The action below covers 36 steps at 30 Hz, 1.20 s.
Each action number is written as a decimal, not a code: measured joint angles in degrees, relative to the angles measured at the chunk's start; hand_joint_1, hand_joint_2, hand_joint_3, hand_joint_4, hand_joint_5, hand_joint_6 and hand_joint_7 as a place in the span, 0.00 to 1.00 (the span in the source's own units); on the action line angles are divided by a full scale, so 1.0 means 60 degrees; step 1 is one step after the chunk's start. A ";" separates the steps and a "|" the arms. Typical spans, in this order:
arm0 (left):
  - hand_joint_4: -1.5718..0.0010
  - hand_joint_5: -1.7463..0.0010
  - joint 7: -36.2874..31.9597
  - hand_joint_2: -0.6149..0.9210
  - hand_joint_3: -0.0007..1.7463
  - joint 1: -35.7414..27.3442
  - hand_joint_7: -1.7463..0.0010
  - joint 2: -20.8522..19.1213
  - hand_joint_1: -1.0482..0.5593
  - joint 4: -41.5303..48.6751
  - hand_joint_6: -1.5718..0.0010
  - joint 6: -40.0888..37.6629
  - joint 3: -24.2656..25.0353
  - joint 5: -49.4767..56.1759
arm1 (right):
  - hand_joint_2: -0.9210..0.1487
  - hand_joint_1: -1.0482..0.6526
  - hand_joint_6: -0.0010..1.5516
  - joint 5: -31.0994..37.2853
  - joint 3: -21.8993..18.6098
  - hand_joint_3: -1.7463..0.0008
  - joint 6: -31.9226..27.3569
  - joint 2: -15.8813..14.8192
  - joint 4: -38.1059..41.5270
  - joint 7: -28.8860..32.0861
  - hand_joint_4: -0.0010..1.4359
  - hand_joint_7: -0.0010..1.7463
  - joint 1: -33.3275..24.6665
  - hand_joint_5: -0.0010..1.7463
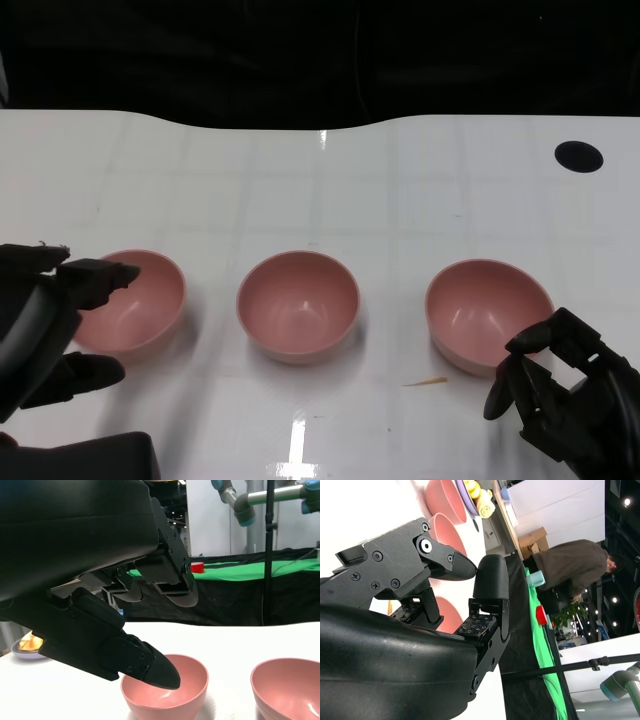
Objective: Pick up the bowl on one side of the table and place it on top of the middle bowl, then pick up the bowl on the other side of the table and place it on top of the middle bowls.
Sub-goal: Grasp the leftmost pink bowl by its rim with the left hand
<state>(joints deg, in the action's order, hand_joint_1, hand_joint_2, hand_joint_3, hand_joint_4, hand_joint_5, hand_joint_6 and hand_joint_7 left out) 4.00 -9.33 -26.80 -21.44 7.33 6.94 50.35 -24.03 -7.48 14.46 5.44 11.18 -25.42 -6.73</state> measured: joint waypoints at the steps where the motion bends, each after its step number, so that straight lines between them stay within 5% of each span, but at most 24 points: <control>1: 0.59 0.99 -0.0009 0.91 0.01 0.0096 1.00 -0.0088 0.18 0.0284 0.52 0.0045 -0.0059 -0.0008 | 0.24 0.58 0.49 0.0016 0.0033 0.45 -0.0001 0.0009 -0.0058 0.0034 0.61 0.79 -0.0014 0.94; 36: 0.64 1.00 -0.1151 0.99 0.00 0.2152 1.00 -0.0666 0.19 0.4592 0.58 0.0159 -0.2144 -0.0292 | 0.26 0.55 0.54 0.0059 0.0079 0.48 0.0010 0.0002 -0.0099 -0.0004 0.64 0.73 -0.0065 0.89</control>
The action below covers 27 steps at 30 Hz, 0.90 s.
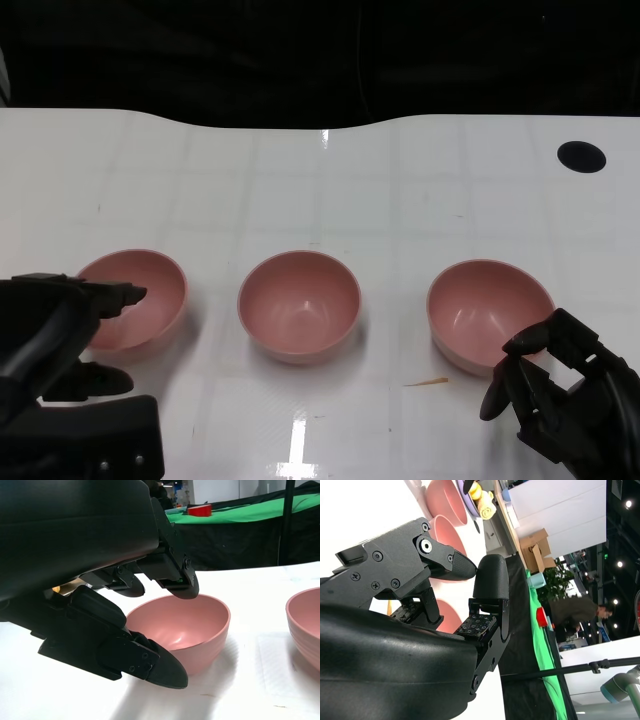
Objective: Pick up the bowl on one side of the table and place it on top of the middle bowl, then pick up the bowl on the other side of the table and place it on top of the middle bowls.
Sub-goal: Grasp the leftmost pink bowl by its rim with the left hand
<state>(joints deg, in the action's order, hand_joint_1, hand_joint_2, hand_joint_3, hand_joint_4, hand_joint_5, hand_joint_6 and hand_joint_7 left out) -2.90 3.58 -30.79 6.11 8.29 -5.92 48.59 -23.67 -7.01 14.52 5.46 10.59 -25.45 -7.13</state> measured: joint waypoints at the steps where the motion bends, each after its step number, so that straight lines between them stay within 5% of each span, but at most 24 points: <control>1: 0.64 1.00 -0.0001 0.99 0.00 0.0049 1.00 -0.0004 0.19 0.0038 0.57 -0.0009 -0.0049 0.0000 | 0.26 0.55 0.54 0.0023 0.0002 0.48 0.0000 0.0001 0.0008 0.0000 0.64 0.73 0.0003 0.89; 17: 0.64 1.00 -0.0082 1.00 0.02 0.1230 1.00 -0.0072 0.20 0.1956 0.57 0.0394 -0.1009 -0.0042 | 0.25 0.57 0.52 0.0118 -0.0005 0.47 0.0148 0.0076 0.0246 0.0035 0.62 0.76 0.0094 0.92; 27: 0.61 0.99 -0.1178 1.00 0.04 0.2993 0.99 0.0071 0.21 0.5533 0.55 0.0958 -0.2066 -0.0013 | 0.28 0.58 0.52 0.0130 -0.0005 0.44 0.0227 0.0130 0.0424 0.0063 0.63 0.78 0.0241 0.93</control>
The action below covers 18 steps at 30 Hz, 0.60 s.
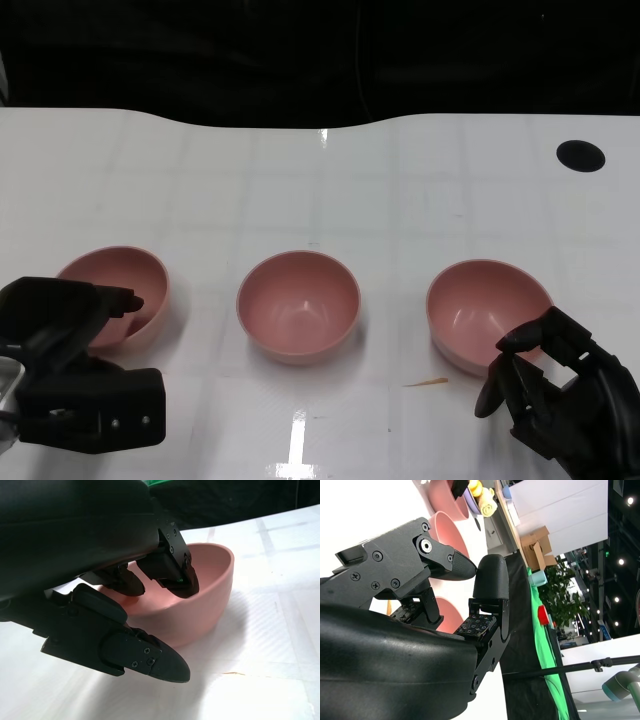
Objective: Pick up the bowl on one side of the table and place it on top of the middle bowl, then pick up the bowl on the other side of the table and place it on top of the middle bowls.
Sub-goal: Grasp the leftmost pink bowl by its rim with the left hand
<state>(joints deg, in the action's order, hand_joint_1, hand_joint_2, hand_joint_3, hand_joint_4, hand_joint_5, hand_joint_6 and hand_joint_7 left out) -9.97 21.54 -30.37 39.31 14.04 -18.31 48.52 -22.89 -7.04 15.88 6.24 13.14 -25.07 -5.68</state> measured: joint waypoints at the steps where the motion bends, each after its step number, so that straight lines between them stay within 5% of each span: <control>1: 0.61 0.99 -0.0171 1.00 0.04 0.0136 0.99 0.0037 0.21 0.0299 0.54 0.0079 -0.0093 -0.0011 | 0.29 0.58 0.53 0.0007 0.0000 0.44 0.0012 0.0007 0.0015 0.0012 0.64 0.78 0.0015 0.93; 11: 0.59 0.99 -0.0931 1.00 0.03 0.1261 0.99 0.0466 0.30 0.2590 0.52 0.0502 -0.0747 -0.0320 | 0.30 0.58 0.53 0.0048 0.0008 0.43 0.0112 0.0025 0.0137 0.0138 0.65 0.79 0.0056 0.93; 15: 0.31 0.89 -0.1476 1.00 0.06 0.1526 0.94 0.0683 0.55 0.3202 0.32 0.0578 -0.0855 -0.0485 | 0.31 0.59 0.53 0.0048 0.0009 0.42 0.0114 0.0028 0.0137 0.0157 0.65 0.79 0.0050 0.92; 18: 0.24 0.85 -0.1756 1.00 0.06 0.1652 0.93 0.0842 0.60 0.3546 0.26 0.0755 -0.0786 -0.0900 | 0.31 0.58 0.53 0.0046 0.0023 0.42 0.0111 0.0030 0.0134 0.0158 0.65 0.79 0.0047 0.92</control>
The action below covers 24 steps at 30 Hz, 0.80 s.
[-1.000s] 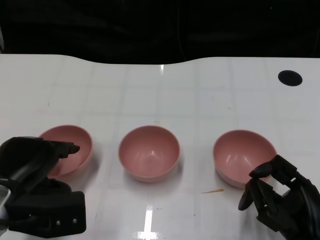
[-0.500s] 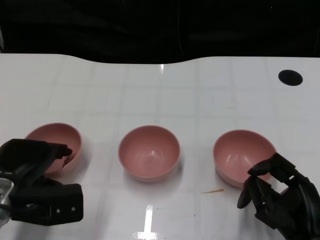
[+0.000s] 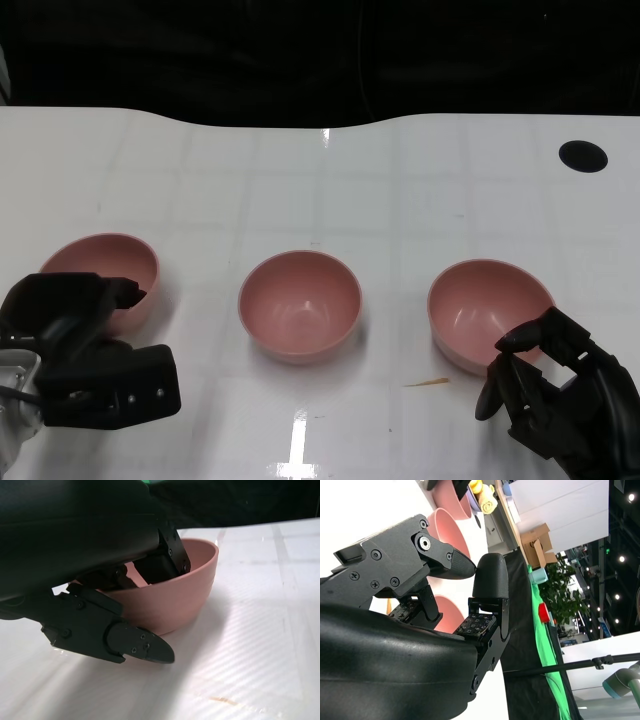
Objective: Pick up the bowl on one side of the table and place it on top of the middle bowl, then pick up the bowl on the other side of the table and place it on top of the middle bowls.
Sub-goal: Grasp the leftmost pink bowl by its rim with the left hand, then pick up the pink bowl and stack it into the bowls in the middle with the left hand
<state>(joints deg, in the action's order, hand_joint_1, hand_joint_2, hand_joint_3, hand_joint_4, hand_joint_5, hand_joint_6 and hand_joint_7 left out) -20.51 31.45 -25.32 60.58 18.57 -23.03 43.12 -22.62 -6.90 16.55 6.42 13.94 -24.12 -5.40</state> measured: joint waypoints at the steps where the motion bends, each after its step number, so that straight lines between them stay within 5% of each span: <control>1: 0.24 0.85 -0.0009 1.00 0.06 0.0050 0.93 0.0002 0.60 0.0077 0.26 0.0056 -0.0001 -0.0095 | 0.31 0.58 0.53 -0.0001 0.0000 0.42 0.0000 0.0000 0.0000 0.0000 0.65 0.79 -0.0002 0.92; 2: 0.30 0.58 -0.0073 1.00 0.10 0.0075 0.79 0.0001 0.61 0.0107 0.26 0.0122 0.0008 -0.0190 | 0.31 0.58 0.53 -0.0005 0.0000 0.41 0.0000 0.0000 0.0000 -0.0003 0.65 0.79 -0.0002 0.92; 3: 0.44 0.30 -0.0168 1.00 0.13 0.0067 0.46 0.0000 0.62 0.0118 0.41 0.0253 0.0037 -0.0271 | 0.31 0.58 0.53 -0.0014 -0.0002 0.41 0.0000 -0.0001 0.0000 -0.0012 0.65 0.79 -0.0003 0.92; 4: 0.52 0.12 -0.0211 1.00 0.16 0.0057 0.22 -0.0006 0.62 0.0105 0.53 0.0444 0.0080 -0.0415 | 0.31 0.58 0.53 -0.0029 -0.0008 0.41 0.0001 -0.0001 0.0002 -0.0029 0.65 0.78 -0.0004 0.92; 6: 0.57 0.03 -0.0236 1.00 0.17 0.0027 0.09 -0.0027 0.62 0.0030 0.60 0.0755 0.0125 -0.0610 | 0.31 0.58 0.52 -0.0046 -0.0008 0.41 0.0002 -0.0001 0.0005 -0.0086 0.65 0.78 -0.0003 0.92; 11: 0.61 0.00 0.0416 1.00 0.14 -0.0406 0.07 -0.0281 0.65 -0.1168 0.63 0.1014 0.0218 -0.0988 | 0.30 0.58 0.52 -0.0054 -0.0021 0.41 0.0007 -0.0006 0.0015 -0.0111 0.65 0.78 0.0002 0.92; 19: 0.58 0.00 0.1520 1.00 0.16 -0.1312 0.13 -0.0912 0.66 -0.4290 0.56 0.0990 0.0737 -0.1332 | 0.30 0.59 0.52 -0.0069 -0.0054 0.42 0.0001 -0.0042 0.0024 -0.0209 0.64 0.78 0.0000 0.93; 24: 0.57 0.00 0.1816 1.00 0.16 -0.1559 0.14 -0.0917 0.66 -0.4893 0.55 0.0775 0.0917 -0.1328 | 0.29 0.59 0.52 -0.0068 -0.0062 0.42 0.0003 -0.0042 0.0025 -0.0209 0.63 0.78 -0.0001 0.94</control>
<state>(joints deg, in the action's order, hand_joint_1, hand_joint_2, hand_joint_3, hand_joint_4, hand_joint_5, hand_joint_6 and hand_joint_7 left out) -9.61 22.09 -30.82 31.22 23.22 -17.53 35.15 -23.03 -7.28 16.57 6.17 14.09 -25.38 -5.41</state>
